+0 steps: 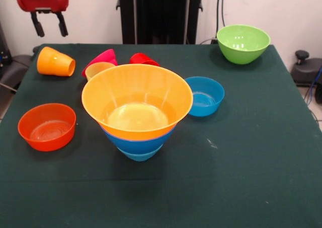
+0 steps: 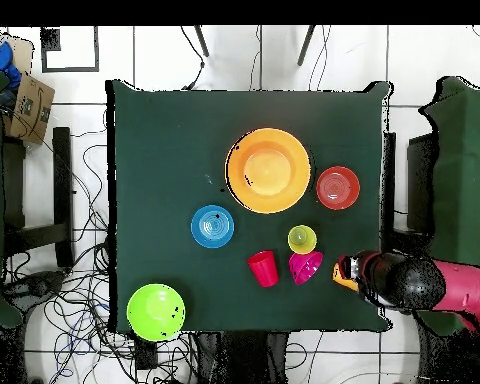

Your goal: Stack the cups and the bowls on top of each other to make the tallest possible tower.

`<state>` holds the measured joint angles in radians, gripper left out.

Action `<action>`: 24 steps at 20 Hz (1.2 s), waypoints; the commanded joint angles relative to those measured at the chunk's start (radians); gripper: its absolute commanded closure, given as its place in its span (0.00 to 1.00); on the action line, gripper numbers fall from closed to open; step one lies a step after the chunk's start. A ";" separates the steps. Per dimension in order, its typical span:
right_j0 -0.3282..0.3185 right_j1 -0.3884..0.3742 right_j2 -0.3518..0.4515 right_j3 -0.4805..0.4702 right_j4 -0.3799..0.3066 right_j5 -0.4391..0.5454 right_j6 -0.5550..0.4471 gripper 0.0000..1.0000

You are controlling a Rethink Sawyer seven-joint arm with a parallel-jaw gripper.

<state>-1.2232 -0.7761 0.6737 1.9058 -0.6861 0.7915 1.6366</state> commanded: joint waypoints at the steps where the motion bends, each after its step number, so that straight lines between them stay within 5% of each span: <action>1: 0.058 0.066 -0.089 0.049 -0.086 -0.080 0.040 0.00; 24: 0.071 0.123 -0.159 0.016 -0.083 -0.148 0.006 0.00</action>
<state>-1.2181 -0.7039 0.5587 1.9076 -0.6857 0.7112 1.6366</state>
